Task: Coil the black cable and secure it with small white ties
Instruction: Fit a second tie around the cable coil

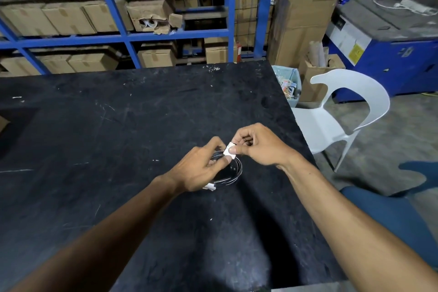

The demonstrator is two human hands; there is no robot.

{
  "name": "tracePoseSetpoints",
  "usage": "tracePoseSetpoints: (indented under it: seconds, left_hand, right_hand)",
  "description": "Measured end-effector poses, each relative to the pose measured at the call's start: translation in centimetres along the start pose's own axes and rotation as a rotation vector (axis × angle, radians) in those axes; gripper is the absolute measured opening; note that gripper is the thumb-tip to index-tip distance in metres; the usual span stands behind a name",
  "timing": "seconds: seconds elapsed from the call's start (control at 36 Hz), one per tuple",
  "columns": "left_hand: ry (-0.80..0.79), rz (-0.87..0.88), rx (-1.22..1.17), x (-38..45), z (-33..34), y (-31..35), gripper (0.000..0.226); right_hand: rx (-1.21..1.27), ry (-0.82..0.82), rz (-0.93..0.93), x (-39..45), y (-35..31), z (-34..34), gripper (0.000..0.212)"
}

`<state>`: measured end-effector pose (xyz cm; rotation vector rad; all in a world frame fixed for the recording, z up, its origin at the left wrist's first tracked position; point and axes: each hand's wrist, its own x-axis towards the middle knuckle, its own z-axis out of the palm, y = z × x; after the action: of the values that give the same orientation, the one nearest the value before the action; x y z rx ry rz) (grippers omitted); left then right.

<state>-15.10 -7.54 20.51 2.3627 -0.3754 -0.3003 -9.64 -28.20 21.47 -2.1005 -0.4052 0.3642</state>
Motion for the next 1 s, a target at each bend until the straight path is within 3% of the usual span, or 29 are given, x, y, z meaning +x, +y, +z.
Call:
tracePoseSetpoints:
  seconds: [0.14, 0.25, 0.31, 0.39, 0.44, 0.56, 0.61, 0.69, 0.78, 0.83, 0.89, 0.94, 1.0]
  left_hand:
    - [0.090, 0.052, 0.007, 0.4, 0.2, -0.6, 0.018]
    - [0.278, 0.020, 0.128, 1.0, 0.9, -0.7, 0.015]
    - [0.374, 0.012, 0.189, 1.1, 1.3, -0.7, 0.014]
    - [0.453, 0.027, 0.247, 1.1, 1.9, -0.5, 0.015]
    - [0.476, 0.067, 0.290, 1.1, 2.3, -0.5, 0.014]
    - [0.404, 0.172, 0.301, 1.0, 2.9, -1.2, 0.031]
    - [0.391, 0.197, 0.266, 0.7, 3.1, -2.0, 0.042]
    - [0.519, 0.146, 0.111, 0.5, 3.3, -3.9, 0.040]
    - [0.599, -0.091, -0.166, 1.5, 3.8, -6.6, 0.049]
    - [0.419, -0.367, -0.583, 2.2, 3.7, -7.2, 0.056]
    - [0.143, -0.576, -1.017, 2.7, 3.9, -7.7, 0.047]
    - [0.001, -0.619, -1.207, 2.8, 4.2, -8.4, 0.026]
    - [-0.015, -0.546, -1.202, 2.9, 5.1, -9.4, 0.024]
  right_hand:
    - [0.155, 0.015, 0.072, 0.6, 0.6, 0.3, 0.008]
    - [0.252, 0.121, 0.138, 0.6, 0.8, 1.6, 0.007]
    - [0.388, 0.118, 0.182, 0.3, 0.3, 2.3, 0.008]
    - [0.657, 0.139, 0.273, 0.0, -0.4, 3.0, 0.026]
    - [0.726, 0.211, 0.323, 0.1, -0.5, 3.5, 0.033]
    - [0.751, 0.273, 0.379, 0.1, 0.3, 3.9, 0.011]
    - [0.796, 0.247, 0.392, 0.0, 1.0, 3.6, 0.012]
    - [0.810, 0.191, 0.373, -0.2, 2.5, 3.0, 0.018]
    - [0.843, 0.126, 0.339, -0.5, 4.2, 2.6, 0.019]
    - [0.876, 0.079, 0.343, -0.7, 5.4, 2.4, 0.019]
    - [0.904, 0.032, 0.363, -0.7, 6.5, 2.5, 0.019]
    - [0.909, 0.014, 0.385, -0.7, 7.6, 2.6, 0.018]
    - [0.876, 0.031, 0.417, -0.6, 8.7, 2.8, 0.016]
